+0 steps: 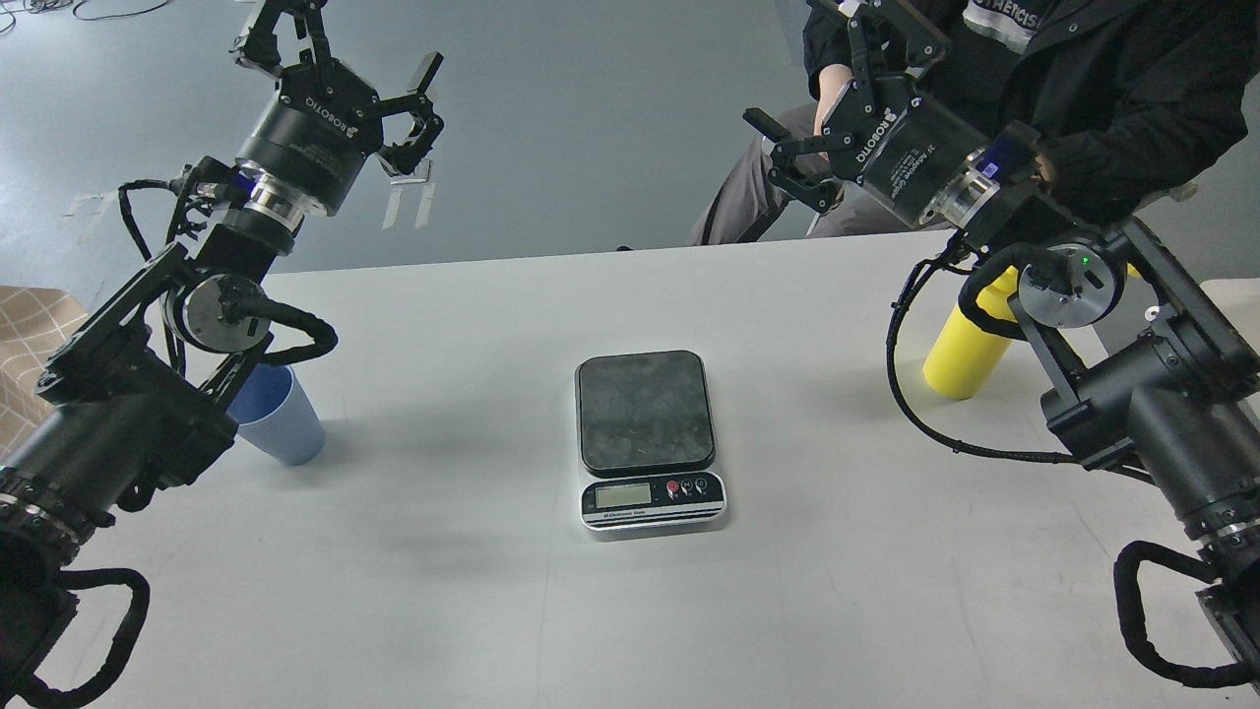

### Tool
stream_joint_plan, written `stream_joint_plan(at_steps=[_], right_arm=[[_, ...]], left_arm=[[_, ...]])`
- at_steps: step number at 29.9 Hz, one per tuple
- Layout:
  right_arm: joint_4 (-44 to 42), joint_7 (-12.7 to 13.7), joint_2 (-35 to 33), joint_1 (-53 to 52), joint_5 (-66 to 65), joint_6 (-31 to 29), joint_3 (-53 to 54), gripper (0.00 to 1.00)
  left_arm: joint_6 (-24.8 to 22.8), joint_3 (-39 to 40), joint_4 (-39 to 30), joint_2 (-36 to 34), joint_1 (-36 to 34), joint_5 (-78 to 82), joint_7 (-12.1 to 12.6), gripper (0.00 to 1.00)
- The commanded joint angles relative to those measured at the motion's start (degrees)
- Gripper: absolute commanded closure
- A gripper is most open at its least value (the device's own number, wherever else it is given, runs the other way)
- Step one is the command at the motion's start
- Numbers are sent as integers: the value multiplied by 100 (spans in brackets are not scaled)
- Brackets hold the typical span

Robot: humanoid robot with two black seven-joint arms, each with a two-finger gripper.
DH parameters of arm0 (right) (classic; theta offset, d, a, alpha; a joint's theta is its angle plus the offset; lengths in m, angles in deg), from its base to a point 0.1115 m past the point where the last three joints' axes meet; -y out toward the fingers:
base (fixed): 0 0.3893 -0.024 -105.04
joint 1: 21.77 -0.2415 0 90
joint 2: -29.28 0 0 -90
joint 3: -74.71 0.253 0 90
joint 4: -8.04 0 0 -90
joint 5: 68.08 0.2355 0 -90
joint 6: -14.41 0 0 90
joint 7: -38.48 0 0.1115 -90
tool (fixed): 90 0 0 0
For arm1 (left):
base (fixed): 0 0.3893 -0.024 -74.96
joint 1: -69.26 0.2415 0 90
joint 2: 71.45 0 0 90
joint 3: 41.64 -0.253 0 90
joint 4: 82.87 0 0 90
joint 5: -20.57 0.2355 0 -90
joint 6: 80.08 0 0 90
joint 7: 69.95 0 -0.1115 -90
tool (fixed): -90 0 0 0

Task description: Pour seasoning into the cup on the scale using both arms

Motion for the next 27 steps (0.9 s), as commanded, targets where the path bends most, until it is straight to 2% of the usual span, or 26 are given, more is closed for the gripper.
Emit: stream_joint_plan(at_steps=[1,27], right_arm=[[0,0,0,-8,0,0,1,0],[8,0,0,0,0,0,18,0]], left_arm=[[0,-9,0,-6,-8,0,-38,2],[0,105,53,12,-60,-9,-3,2]])
